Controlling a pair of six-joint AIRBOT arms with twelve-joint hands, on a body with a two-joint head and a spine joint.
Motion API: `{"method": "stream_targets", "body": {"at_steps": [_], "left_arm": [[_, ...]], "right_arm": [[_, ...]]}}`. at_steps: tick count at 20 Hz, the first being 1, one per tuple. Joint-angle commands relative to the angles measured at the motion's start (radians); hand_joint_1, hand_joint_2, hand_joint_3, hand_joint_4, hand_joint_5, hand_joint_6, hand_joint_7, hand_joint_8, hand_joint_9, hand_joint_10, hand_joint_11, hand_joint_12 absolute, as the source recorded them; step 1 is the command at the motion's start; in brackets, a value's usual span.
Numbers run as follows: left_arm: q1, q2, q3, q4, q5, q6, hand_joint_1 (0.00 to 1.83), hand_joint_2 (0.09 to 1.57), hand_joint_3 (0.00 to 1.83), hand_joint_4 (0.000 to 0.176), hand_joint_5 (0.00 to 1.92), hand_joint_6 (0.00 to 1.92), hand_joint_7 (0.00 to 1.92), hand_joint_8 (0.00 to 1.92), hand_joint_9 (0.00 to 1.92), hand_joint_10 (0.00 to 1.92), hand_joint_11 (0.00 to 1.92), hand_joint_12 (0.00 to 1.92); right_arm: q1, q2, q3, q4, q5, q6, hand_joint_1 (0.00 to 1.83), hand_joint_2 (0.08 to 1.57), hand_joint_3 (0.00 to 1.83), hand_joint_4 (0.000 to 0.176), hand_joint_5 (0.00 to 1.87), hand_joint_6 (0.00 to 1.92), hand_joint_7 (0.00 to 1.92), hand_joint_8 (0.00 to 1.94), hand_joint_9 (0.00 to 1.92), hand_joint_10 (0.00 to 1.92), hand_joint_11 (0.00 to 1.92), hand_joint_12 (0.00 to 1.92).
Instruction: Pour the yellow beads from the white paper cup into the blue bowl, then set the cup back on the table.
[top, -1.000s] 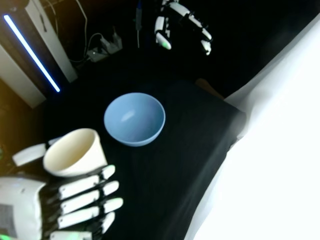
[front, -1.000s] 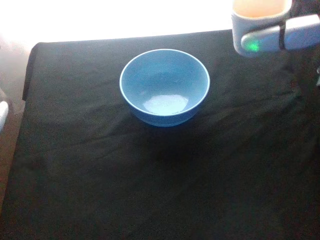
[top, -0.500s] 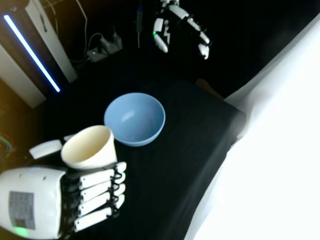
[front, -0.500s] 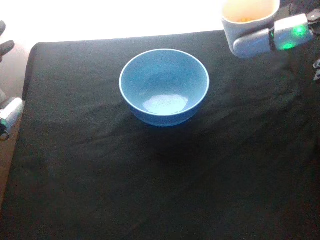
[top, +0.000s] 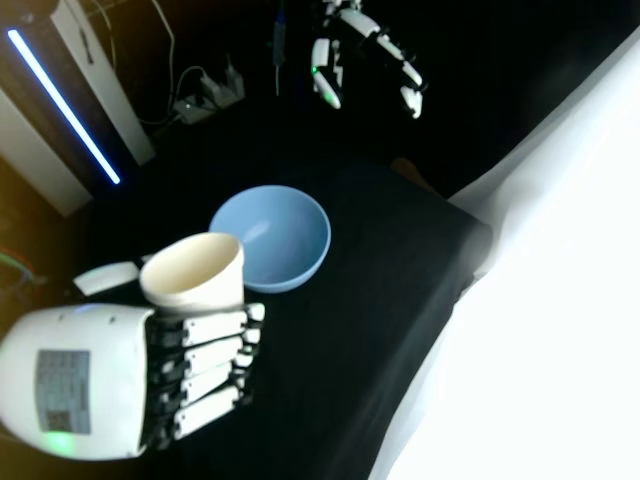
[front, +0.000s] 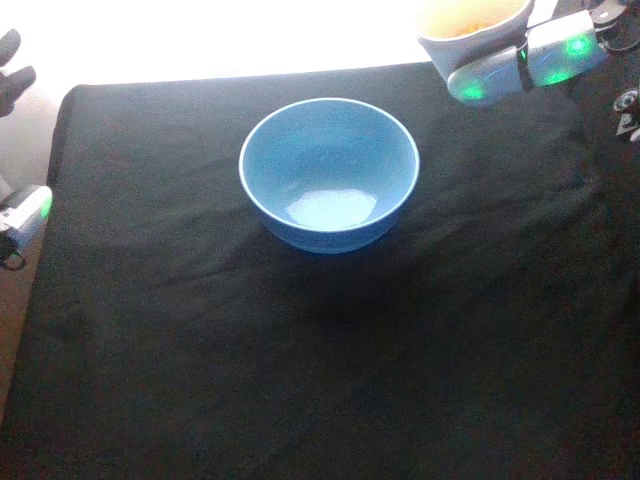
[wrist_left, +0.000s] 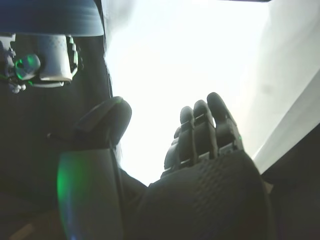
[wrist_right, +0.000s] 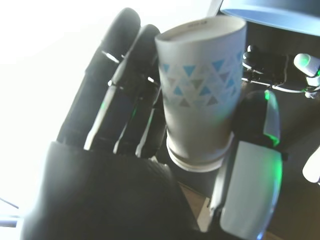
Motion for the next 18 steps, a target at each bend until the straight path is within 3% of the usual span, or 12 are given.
{"method": "stream_targets", "body": {"at_steps": [1, 3, 4, 6, 7, 8, 9, 11, 12, 14, 17, 18], "left_arm": [[-0.014, -0.002, 0.009, -0.009, -0.112, -0.005, 1.16, 0.82, 0.8, 0.0, 0.02, 0.0, 0.26, 0.01, 0.25, 0.0, 0.0, 0.71], [-0.016, -0.002, 0.01, -0.006, -0.111, -0.005, 1.09, 0.84, 0.76, 0.0, 0.02, 0.0, 0.28, 0.0, 0.26, 0.0, 0.0, 0.76], [-0.018, -0.002, 0.011, -0.005, -0.109, -0.005, 1.09, 0.84, 0.75, 0.0, 0.01, 0.0, 0.3, 0.0, 0.26, 0.0, 0.0, 0.75], [-0.022, -0.002, 0.012, -0.002, -0.104, -0.005, 1.1, 0.84, 0.75, 0.0, 0.01, 0.0, 0.3, 0.01, 0.26, 0.0, 0.0, 0.75], [-0.024, -0.002, 0.012, 0.001, -0.101, -0.005, 1.1, 0.84, 0.76, 0.0, 0.01, 0.0, 0.3, 0.0, 0.25, 0.0, 0.0, 0.72], [-0.027, -0.002, 0.013, 0.003, -0.1, -0.004, 1.1, 0.84, 0.76, 0.0, 0.01, 0.0, 0.3, 0.0, 0.25, 0.0, 0.0, 0.72], [-0.031, -0.002, 0.014, 0.008, -0.096, -0.004, 1.07, 0.87, 0.69, 0.0, 0.01, 0.0, 0.29, 0.0, 0.26, 0.0, 0.0, 0.75], [-0.044, -0.002, 0.017, 0.02, -0.084, -0.001, 1.05, 0.88, 0.69, 0.0, 0.01, 0.0, 0.28, 0.0, 0.25, 0.0, 0.0, 0.75], [-0.052, -0.002, 0.019, 0.027, -0.077, -0.001, 1.12, 0.87, 0.7, 0.0, 0.01, 0.0, 0.28, 0.0, 0.24, 0.0, 0.0, 0.74], [-0.059, -0.002, 0.022, 0.036, -0.07, -0.001, 1.12, 0.86, 0.73, 0.0, 0.03, 0.0, 0.29, 0.0, 0.25, 0.0, 0.0, 0.77], [-0.063, 0.001, 0.024, 0.045, -0.062, -0.001, 1.11, 0.85, 0.74, 0.0, 0.04, 0.0, 0.26, 0.01, 0.25, 0.0, 0.01, 0.77], [-0.064, 0.001, 0.025, 0.047, -0.06, -0.001, 1.1, 0.84, 0.77, 0.0, 0.03, 0.0, 0.27, 0.0, 0.25, 0.0, 0.02, 0.75]], "right_arm": [[0.023, -0.002, 0.003, 0.028, 0.085, 0.015, 1.26, 1.07, 0.0, 0.0, 1.05, 1.05, 1.15, 0.53, 1.18, 0.01, 0.94, 0.65], [0.037, -0.002, 0.003, -0.006, 0.071, 0.021, 1.17, 1.09, 0.0, 0.0, 1.03, 0.89, 1.16, 0.08, 1.16, 0.0, 0.97, 0.52], [0.044, -0.003, 0.003, -0.025, 0.065, 0.022, 1.26, 1.05, 0.01, 0.0, 1.07, 0.97, 1.27, 0.33, 1.27, 0.01, 0.99, 0.73], [0.059, -0.007, 0.002, -0.06, 0.054, 0.026, 1.26, 1.06, 0.0, 0.0, 1.05, 1.0, 1.25, 0.39, 1.29, 0.01, 0.96, 0.79], [0.073, -0.009, 0.0, -0.092, 0.044, 0.027, 1.26, 1.04, 0.0, 0.0, 1.07, 0.78, 1.24, 0.62, 1.38, 0.04, 0.84, 1.2], [0.08, -0.012, 0.0, -0.109, 0.039, 0.027, 1.26, 1.04, 0.0, 0.0, 1.07, 0.78, 1.24, 0.62, 1.38, 0.04, 0.84, 1.2], [0.087, -0.016, 0.0, -0.125, 0.034, 0.027, 1.21, 1.05, 0.0, 0.0, 1.14, 0.67, 1.2, 0.73, 1.33, 0.52, 0.85, 1.61], [0.101, -0.02, -0.002, -0.158, 0.023, 0.027, 1.27, 1.04, 0.0, 0.0, 1.1, 0.63, 1.22, 0.78, 1.26, 0.61, 0.85, 1.55], [0.107, -0.022, -0.004, -0.178, 0.016, 0.027, 1.21, 1.03, 0.0, 0.0, 1.16, 0.65, 1.18, 0.88, 1.07, 1.19, 0.82, 1.85], [0.115, -0.028, -0.006, -0.203, 0.008, 0.027, 1.2, 1.03, 0.0, 0.0, 1.19, 0.62, 1.14, 1.45, 1.09, 1.82, 1.09, 1.92], [0.125, -0.035, -0.009, -0.237, 0.004, 0.027, 1.2, 1.01, 0.0, 0.0, 1.23, 0.56, 1.13, 1.71, 1.2, 1.91, 1.24, 1.92], [0.129, -0.036, -0.01, -0.247, 0.002, 0.027, 1.19, 1.03, 0.0, 0.0, 1.19, 0.62, 1.05, 1.46, 1.04, 1.81, 1.06, 1.92]]}}
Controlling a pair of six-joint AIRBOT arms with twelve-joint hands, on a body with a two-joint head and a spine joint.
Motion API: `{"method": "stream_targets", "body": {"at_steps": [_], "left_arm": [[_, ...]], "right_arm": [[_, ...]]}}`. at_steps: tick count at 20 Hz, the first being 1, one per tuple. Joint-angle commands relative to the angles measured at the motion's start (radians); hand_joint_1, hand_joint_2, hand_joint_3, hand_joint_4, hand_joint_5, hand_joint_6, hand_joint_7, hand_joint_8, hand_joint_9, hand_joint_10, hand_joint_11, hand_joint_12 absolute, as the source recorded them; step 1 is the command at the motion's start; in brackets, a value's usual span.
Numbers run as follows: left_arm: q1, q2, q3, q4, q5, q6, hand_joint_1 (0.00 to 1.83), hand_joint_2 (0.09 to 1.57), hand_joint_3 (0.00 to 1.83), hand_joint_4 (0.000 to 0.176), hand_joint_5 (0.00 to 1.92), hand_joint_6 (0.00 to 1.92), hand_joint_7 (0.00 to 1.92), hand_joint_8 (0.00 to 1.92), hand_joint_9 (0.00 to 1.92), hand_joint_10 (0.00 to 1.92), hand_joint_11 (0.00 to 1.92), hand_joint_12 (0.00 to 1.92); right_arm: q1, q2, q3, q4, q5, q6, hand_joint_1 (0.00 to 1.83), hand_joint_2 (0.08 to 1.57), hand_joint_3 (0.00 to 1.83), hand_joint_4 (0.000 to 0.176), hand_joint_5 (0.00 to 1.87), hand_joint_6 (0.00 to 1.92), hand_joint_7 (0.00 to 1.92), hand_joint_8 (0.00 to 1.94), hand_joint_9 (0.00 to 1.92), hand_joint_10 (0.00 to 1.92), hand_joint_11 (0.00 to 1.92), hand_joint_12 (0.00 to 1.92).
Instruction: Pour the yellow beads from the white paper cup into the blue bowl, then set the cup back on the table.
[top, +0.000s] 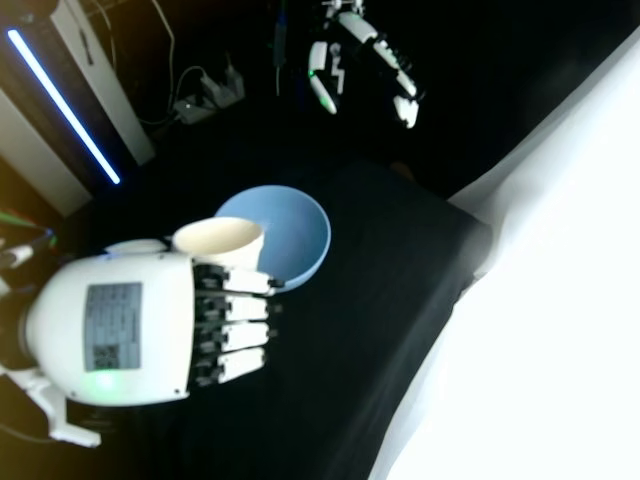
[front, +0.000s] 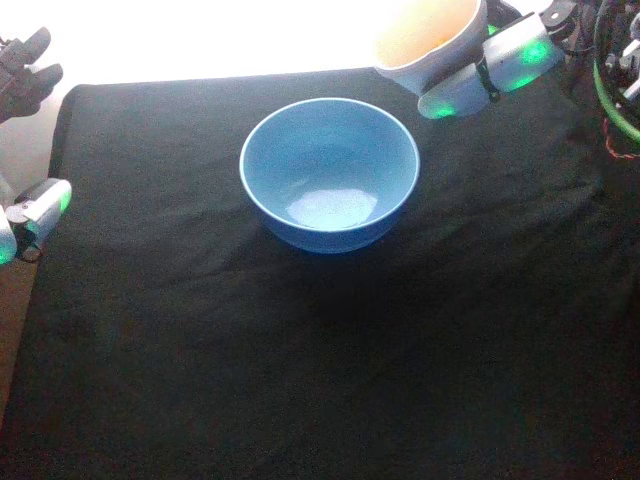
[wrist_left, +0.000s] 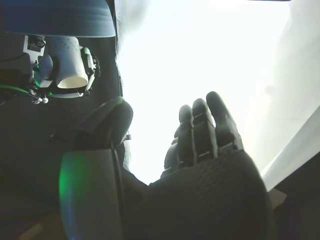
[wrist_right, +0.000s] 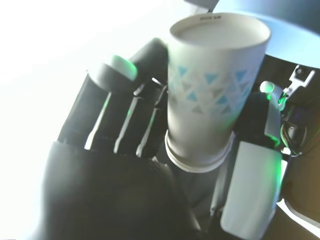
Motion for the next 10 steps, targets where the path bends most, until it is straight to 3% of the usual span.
{"method": "stream_targets", "body": {"at_steps": [1, 2, 3, 4, 8, 9, 10], "left_arm": [[-0.015, 0.001, 0.011, -0.008, -0.114, -0.005, 1.1, 0.84, 0.77, 0.0, 0.03, 0.0, 0.27, 0.0, 0.25, 0.0, 0.02, 0.75], [-0.02, 0.002, 0.012, -0.002, -0.108, -0.005, 1.12, 0.82, 0.76, 0.0, 0.04, 0.0, 0.26, 0.0, 0.24, 0.0, 0.0, 0.74], [-0.026, 0.001, 0.014, 0.003, -0.103, -0.005, 1.12, 0.82, 0.76, 0.0, 0.04, 0.0, 0.26, 0.0, 0.24, 0.0, 0.0, 0.74], [-0.03, 0.001, 0.015, 0.007, -0.097, -0.005, 1.15, 0.84, 0.71, 0.0, 0.04, 0.0, 0.27, 0.0, 0.26, 0.0, 0.02, 0.74], [-0.046, 0.001, 0.019, 0.025, -0.079, -0.005, 1.14, 0.86, 0.68, 0.004, 0.04, 0.0, 0.28, 0.0, 0.24, 0.0, 0.0, 0.76], [-0.05, 0.001, 0.02, 0.029, -0.074, -0.005, 1.14, 0.86, 0.68, 0.004, 0.04, 0.0, 0.25, 0.0, 0.22, 0.0, 0.0, 0.76], [-0.052, 0.001, 0.021, 0.032, -0.069, -0.005, 1.17, 0.87, 0.66, 0.0, 0.05, 0.0, 0.24, 0.0, 0.22, 0.0, 0.0, 0.79]], "right_arm": [[0.028, -0.004, -0.003, 0.029, 0.071, 0.01, 1.19, 1.03, 0.0, 0.0, 1.19, 0.62, 1.05, 1.46, 1.04, 1.81, 1.06, 1.92], [0.041, -0.004, -0.008, -0.008, 0.056, 0.01, 1.18, 1.03, 0.0, 0.0, 1.18, 0.64, 0.99, 1.67, 0.99, 1.89, 1.04, 1.92], [0.052, -0.004, -0.013, -0.035, 0.043, 0.01, 1.18, 1.03, 0.0, 0.0, 1.18, 0.64, 0.99, 1.67, 0.99, 1.89, 1.04, 1.92], [0.064, -0.004, -0.02, -0.067, 0.033, 0.01, 1.19, 1.01, 0.0, 0.0, 1.22, 0.58, 1.19, 1.93, 1.27, 1.92, 1.34, 1.92], [0.087, -0.006, -0.028, -0.129, 0.013, 0.01, 1.19, 1.02, 0.0, 0.0, 1.2, 0.61, 1.18, 1.94, 1.28, 1.92, 1.32, 1.92], [0.091, -0.006, -0.031, -0.145, 0.007, 0.01, 1.19, 1.02, 0.0, 0.0, 1.2, 0.61, 1.22, 1.94, 1.35, 1.92, 1.41, 1.92], [0.093, -0.006, -0.032, -0.157, 0.003, 0.01, 1.19, 1.03, 0.0, 0.0, 1.18, 0.64, 1.12, 1.86, 1.19, 1.92, 1.23, 1.92]]}}
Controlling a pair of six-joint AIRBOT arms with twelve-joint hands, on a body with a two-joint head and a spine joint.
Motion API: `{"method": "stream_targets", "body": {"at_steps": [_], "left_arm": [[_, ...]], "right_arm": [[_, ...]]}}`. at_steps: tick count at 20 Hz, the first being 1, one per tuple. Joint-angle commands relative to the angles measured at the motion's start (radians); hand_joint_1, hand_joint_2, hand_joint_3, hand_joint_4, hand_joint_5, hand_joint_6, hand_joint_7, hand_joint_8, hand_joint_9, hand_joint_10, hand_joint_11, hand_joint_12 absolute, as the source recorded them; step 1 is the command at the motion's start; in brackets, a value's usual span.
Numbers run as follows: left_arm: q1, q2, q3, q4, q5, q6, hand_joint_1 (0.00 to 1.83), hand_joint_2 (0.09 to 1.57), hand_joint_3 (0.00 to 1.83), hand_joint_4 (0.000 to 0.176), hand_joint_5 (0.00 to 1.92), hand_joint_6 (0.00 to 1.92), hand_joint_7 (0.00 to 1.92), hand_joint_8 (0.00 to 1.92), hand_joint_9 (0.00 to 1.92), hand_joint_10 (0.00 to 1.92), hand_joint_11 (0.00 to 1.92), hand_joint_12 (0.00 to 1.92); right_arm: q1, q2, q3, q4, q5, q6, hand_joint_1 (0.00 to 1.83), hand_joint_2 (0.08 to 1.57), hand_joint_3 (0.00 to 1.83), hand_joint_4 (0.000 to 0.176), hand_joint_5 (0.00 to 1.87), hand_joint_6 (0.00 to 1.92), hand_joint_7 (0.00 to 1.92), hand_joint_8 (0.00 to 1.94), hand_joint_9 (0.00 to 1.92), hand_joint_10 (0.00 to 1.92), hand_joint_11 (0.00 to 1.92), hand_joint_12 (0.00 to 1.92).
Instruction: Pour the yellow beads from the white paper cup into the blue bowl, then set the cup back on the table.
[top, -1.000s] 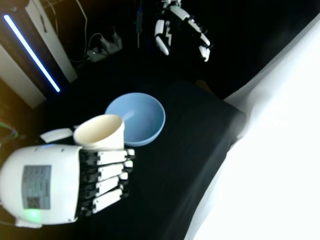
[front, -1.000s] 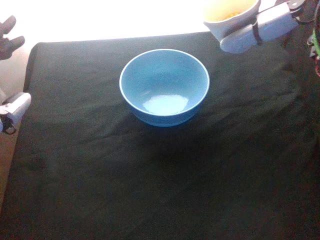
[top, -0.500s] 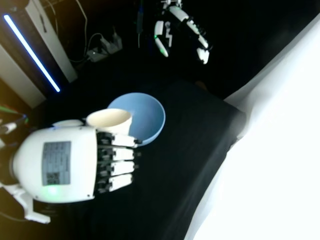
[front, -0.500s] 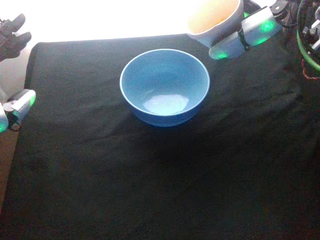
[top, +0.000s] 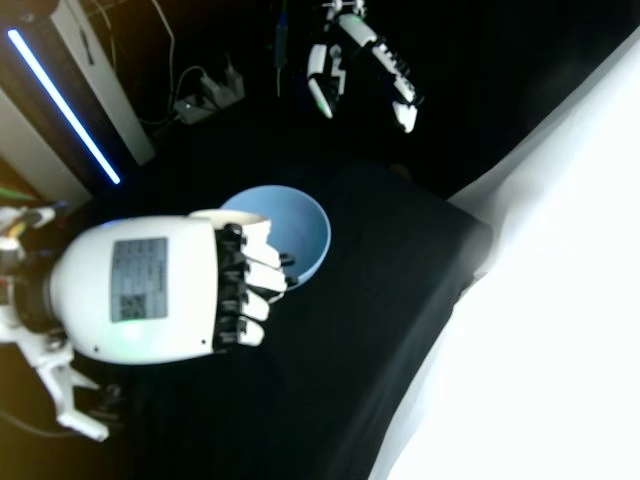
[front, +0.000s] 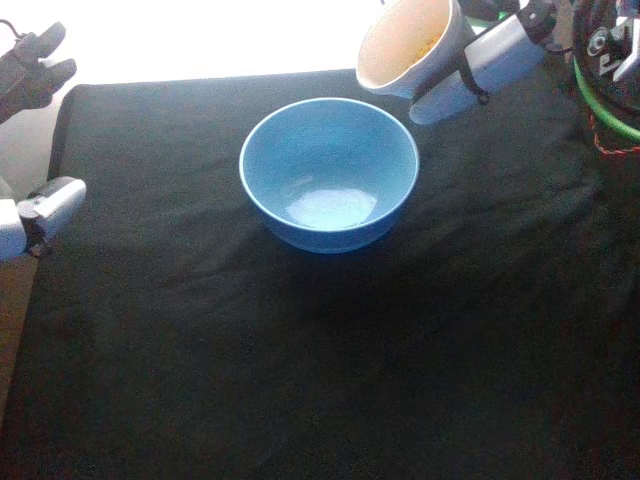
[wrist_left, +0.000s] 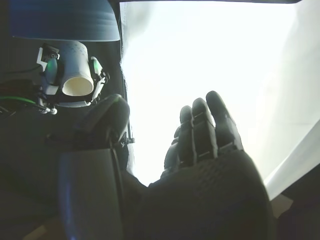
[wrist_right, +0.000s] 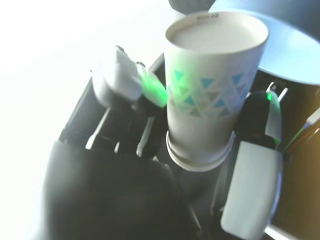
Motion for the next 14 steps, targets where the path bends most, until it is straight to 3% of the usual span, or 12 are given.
{"method": "stream_targets", "body": {"at_steps": [1, 3, 5, 6, 7, 8, 9, 11, 14], "left_arm": [[-0.011, 0.001, 0.008, -0.009, -0.116, -0.005, 1.17, 0.87, 0.65, 0.0, 0.05, 0.0, 0.22, 0.0, 0.22, 0.0, 0.0, 0.81], [-0.013, 0.001, 0.008, -0.006, -0.113, -0.005, 1.16, 0.86, 0.65, 0.0, 0.05, 0.0, 0.24, 0.01, 0.22, 0.0, 0.0, 0.82], [-0.014, 0.001, 0.009, -0.004, -0.111, -0.005, 1.16, 0.86, 0.66, 0.0, 0.05, 0.0, 0.22, 0.0, 0.21, 0.0, 0.0, 0.79], [-0.014, 0.001, 0.009, -0.003, -0.11, -0.005, 1.17, 0.86, 0.68, 0.0, 0.05, 0.0, 0.24, 0.0, 0.23, 0.01, 0.0, 0.82], [-0.015, 0.001, 0.01, -0.001, -0.108, -0.005, 1.18, 0.86, 0.68, 0.0, 0.05, 0.0, 0.22, 0.0, 0.22, 0.0, 0.0, 0.82], [-0.015, 0.001, 0.01, 0.001, -0.106, -0.005, 1.2, 0.85, 0.68, 0.0, 0.05, 0.0, 0.19, 0.0, 0.21, 0.0, 0.0, 0.81], [-0.016, 0.001, 0.01, 0.003, -0.104, -0.005, 1.2, 0.85, 0.68, 0.0, 0.04, 0.0, 0.18, 0.0, 0.2, 0.0, 0.0, 0.81], [-0.02, 0.001, 0.012, 0.009, -0.098, -0.005, 1.19, 0.85, 0.69, 0.0, 0.03, 0.0, 0.25, 0.01, 0.25, 0.01, 0.0, 0.85], [-0.031, 0.001, 0.014, 0.02, -0.087, -0.005, 1.21, 0.86, 0.68, 0.0, 0.05, 0.01, 0.16, 0.0, 0.2, 0.0, 0.0, 0.81]], "right_arm": [[0.02, -0.001, -0.004, 0.041, 0.054, 0.006, 1.19, 1.03, 0.0, 0.0, 1.18, 0.65, 1.1, 1.88, 1.18, 1.92, 1.23, 1.92], [0.023, -0.001, -0.007, 0.018, 0.046, 0.006, 1.19, 1.04, 0.0, 0.0, 1.15, 0.68, 1.06, 1.93, 1.14, 1.92, 1.21, 1.92], [0.031, -0.001, -0.01, -0.012, 0.036, 0.006, 1.19, 1.05, 0.0, 0.0, 1.12, 0.73, 1.04, 1.76, 1.04, 1.92, 1.09, 1.92], [0.035, -0.001, -0.013, -0.026, 0.031, 0.006, 1.18, 1.07, 0.0, 0.0, 1.08, 0.81, 1.04, 1.32, 1.05, 1.58, 0.97, 1.85], [0.042, -0.001, -0.016, -0.045, 0.024, 0.006, 1.18, 1.08, 0.0, 0.0, 1.05, 0.85, 1.11, 1.01, 1.1, 1.33, 0.98, 1.7], [0.048, -0.001, -0.02, -0.065, 0.017, 0.006, 1.26, 1.08, 0.0, 0.0, 1.05, 0.67, 1.12, 1.0, 1.12, 1.12, 0.95, 1.57], [0.053, -0.001, -0.024, -0.081, 0.011, 0.006, 1.28, 1.07, 0.0, 0.0, 1.06, 0.64, 1.14, 0.95, 1.15, 0.97, 0.95, 1.47], [0.068, -0.001, -0.035, -0.136, -0.01, 0.006, 1.28, 1.07, 0.0, 0.0, 1.06, 0.65, 1.13, 0.97, 1.14, 0.93, 0.94, 1.47], [0.073, -0.001, -0.04, -0.178, -0.029, 0.006, 1.28, 1.06, 0.0, 0.0, 1.09, 0.62, 1.15, 0.92, 1.17, 0.9, 0.97, 1.44]]}}
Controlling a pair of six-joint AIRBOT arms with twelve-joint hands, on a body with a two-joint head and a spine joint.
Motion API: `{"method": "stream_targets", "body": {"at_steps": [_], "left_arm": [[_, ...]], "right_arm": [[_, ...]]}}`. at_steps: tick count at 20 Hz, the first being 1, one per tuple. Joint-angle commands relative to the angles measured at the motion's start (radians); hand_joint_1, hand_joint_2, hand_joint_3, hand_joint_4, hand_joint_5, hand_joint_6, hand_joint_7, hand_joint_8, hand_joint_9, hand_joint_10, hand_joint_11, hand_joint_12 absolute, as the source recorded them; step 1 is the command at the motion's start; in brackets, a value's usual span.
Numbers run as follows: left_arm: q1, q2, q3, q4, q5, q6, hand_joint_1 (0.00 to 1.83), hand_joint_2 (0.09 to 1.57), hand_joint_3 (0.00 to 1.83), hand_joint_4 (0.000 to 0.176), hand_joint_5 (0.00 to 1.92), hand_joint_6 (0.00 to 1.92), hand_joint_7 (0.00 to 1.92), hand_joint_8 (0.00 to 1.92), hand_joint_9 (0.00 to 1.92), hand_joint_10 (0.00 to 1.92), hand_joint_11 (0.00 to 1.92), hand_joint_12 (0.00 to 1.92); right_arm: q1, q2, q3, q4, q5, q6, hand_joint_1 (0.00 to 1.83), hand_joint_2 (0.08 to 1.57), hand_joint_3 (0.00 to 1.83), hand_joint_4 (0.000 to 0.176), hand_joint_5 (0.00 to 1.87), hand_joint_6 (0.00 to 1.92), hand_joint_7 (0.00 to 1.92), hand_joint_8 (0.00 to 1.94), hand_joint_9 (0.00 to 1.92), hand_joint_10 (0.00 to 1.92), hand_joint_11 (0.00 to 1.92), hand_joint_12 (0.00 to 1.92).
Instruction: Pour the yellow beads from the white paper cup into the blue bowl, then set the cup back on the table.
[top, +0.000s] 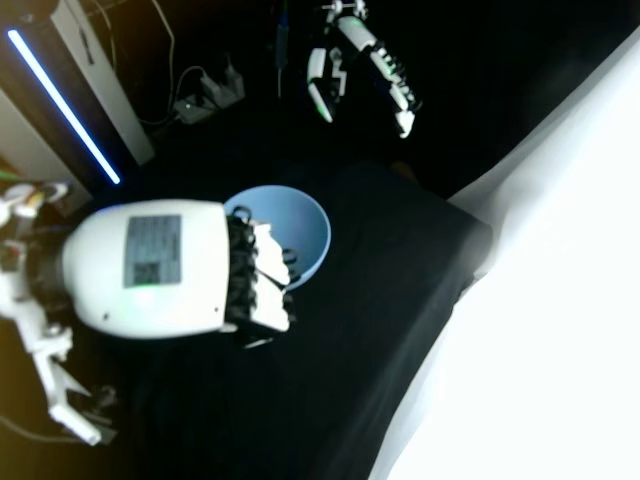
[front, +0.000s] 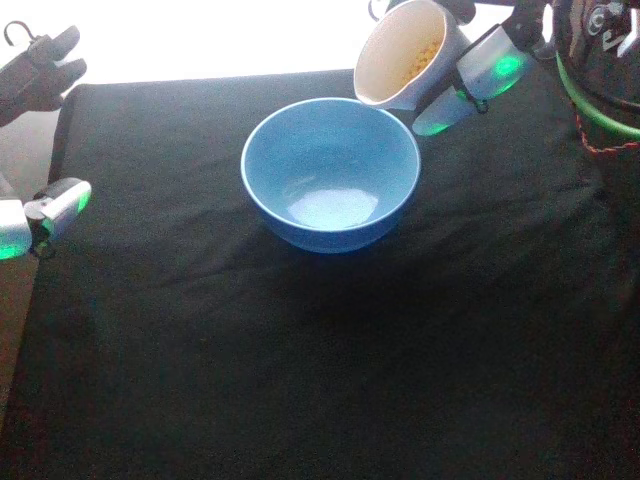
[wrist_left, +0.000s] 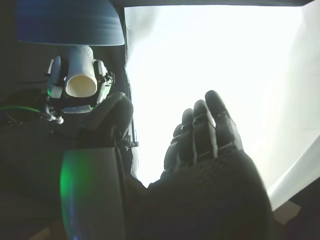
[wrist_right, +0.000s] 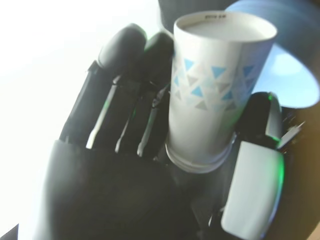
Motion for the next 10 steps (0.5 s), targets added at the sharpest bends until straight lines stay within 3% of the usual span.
{"method": "stream_targets", "body": {"at_steps": [1, 2, 3, 5, 7, 8, 9, 10], "left_arm": [[-0.011, 0.001, 0.009, -0.008, -0.109, -0.005, 1.21, 0.84, 0.71, 0.0, 0.06, 0.0, 0.15, 0.0, 0.19, 0.0, 0.02, 0.78], [-0.011, 0.001, 0.009, -0.007, -0.107, -0.005, 1.22, 0.83, 0.73, 0.0, 0.07, 0.0, 0.18, 0.0, 0.2, 0.0, 0.03, 0.76], [-0.013, 0.001, 0.01, -0.004, -0.104, -0.005, 1.23, 0.82, 0.74, 0.0, 0.07, 0.0, 0.15, 0.0, 0.18, 0.0, 0.03, 0.75], [-0.016, 0.001, 0.012, 0.001, -0.099, -0.005, 1.21, 0.81, 0.75, 0.0, 0.06, 0.0, 0.14, 0.0, 0.16, 0.0, 0.03, 0.7], [-0.022, 0.001, 0.012, 0.009, -0.09, -0.005, 1.23, 0.81, 0.76, 0.0, 0.05, 0.0, 0.14, 0.01, 0.16, 0.01, 0.01, 0.62], [-0.025, 0.001, 0.014, 0.012, -0.086, -0.005, 1.2, 0.81, 0.76, 0.0, 0.03, 0.0, 0.13, 0.0, 0.16, 0.01, 0.02, 0.61], [-0.027, 0.001, 0.014, 0.015, -0.083, -0.005, 1.2, 0.81, 0.77, 0.0, 0.03, 0.0, 0.12, 0.0, 0.17, 0.01, 0.04, 0.62], [-0.028, 0.001, 0.014, 0.017, -0.082, -0.005, 1.2, 0.81, 0.76, 0.0, 0.02, 0.0, 0.11, 0.0, 0.15, 0.0, 0.03, 0.61]], "right_arm": [[0.023, 0.0, -0.004, 0.03, 0.025, 0.003, 1.28, 1.06, 0.0, 0.0, 1.07, 0.65, 1.14, 0.94, 1.16, 0.92, 0.97, 1.47], [0.025, 0.0, -0.006, 0.02, 0.021, 0.003, 1.28, 1.08, 0.0, 0.0, 1.08, 0.58, 1.08, 1.07, 1.12, 1.11, 0.97, 1.59], [0.03, 0.0, -0.01, -0.005, 0.008, 0.003, 1.28, 1.08, 0.0, 0.0, 1.08, 0.59, 1.07, 1.07, 1.05, 1.12, 0.9, 1.59], [0.037, 0.0, -0.014, -0.037, -0.007, 0.003, 1.28, 1.09, 0.0, 0.0, 1.06, 0.6, 1.07, 1.09, 1.08, 1.22, 0.98, 1.65], [0.044, -0.001, -0.018, -0.058, -0.015, 0.003, 1.27, 1.09, 0.0, 0.0, 1.03, 0.67, 1.08, 1.06, 1.05, 1.15, 0.94, 1.63], [0.048, -0.001, -0.019, -0.074, -0.02, 0.003, 1.28, 1.09, 0.0, 0.0, 1.05, 0.6, 1.06, 1.12, 1.1, 1.21, 1.01, 1.64], [0.052, -0.001, -0.023, -0.09, -0.025, 0.003, 1.2, 1.08, 0.0, 0.0, 1.06, 0.78, 1.09, 1.06, 1.11, 1.35, 1.06, 1.71], [0.058, -0.001, -0.028, -0.109, -0.031, 0.003, 1.26, 1.1, 0.0, 0.0, 1.02, 0.66, 1.05, 1.13, 1.11, 1.31, 1.06, 1.68]]}}
